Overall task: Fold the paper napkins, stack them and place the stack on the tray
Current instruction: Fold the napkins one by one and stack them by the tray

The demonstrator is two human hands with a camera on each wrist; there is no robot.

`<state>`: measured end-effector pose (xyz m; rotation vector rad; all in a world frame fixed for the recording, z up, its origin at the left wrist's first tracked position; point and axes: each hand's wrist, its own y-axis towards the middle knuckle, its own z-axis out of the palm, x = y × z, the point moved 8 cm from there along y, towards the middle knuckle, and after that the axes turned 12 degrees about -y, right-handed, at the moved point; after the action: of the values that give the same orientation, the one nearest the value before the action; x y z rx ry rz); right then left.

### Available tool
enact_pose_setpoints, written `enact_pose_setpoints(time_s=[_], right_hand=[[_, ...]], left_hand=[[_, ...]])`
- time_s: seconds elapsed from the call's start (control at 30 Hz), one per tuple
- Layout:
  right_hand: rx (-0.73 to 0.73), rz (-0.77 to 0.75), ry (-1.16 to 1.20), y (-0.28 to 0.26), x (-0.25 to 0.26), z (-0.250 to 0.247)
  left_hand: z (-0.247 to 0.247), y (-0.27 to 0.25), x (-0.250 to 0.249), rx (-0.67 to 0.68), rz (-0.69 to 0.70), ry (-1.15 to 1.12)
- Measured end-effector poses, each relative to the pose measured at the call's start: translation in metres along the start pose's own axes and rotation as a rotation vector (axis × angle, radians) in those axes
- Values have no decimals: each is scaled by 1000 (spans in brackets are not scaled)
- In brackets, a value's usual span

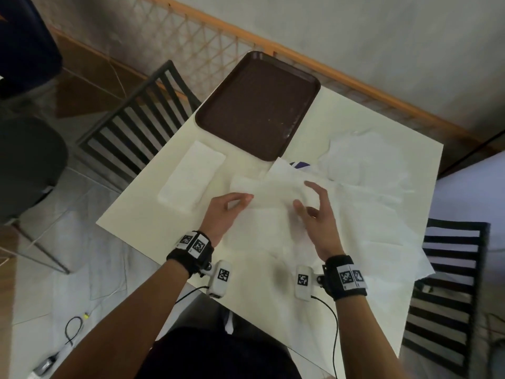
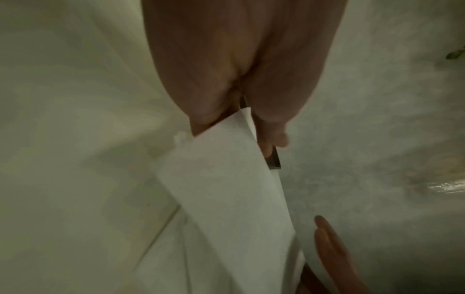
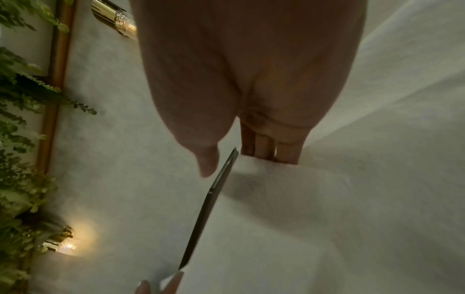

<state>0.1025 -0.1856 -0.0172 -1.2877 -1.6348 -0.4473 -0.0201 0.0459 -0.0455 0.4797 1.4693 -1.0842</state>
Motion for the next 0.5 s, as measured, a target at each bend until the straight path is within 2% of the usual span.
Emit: enact_pose_setpoints(time_s=[0.07,0.17,0.3,0.43,0.5], right_hand=[[89,-6,6,-2,4,5],[151,-47,-117,-1,7,6],[76,-157,-181,-4,35,1],[-26,-289,-317,-2,65,-3],[-17,-326,-419,4,76,-3]], left_hand=[[0,-5,5,79,-85,24],[-13,-9,0,90,-53,188],[-31,-22,-37,-63,149,245],[-39,-37,-77,-122,438,361],[-49,-38,-85,-155,476,448]])
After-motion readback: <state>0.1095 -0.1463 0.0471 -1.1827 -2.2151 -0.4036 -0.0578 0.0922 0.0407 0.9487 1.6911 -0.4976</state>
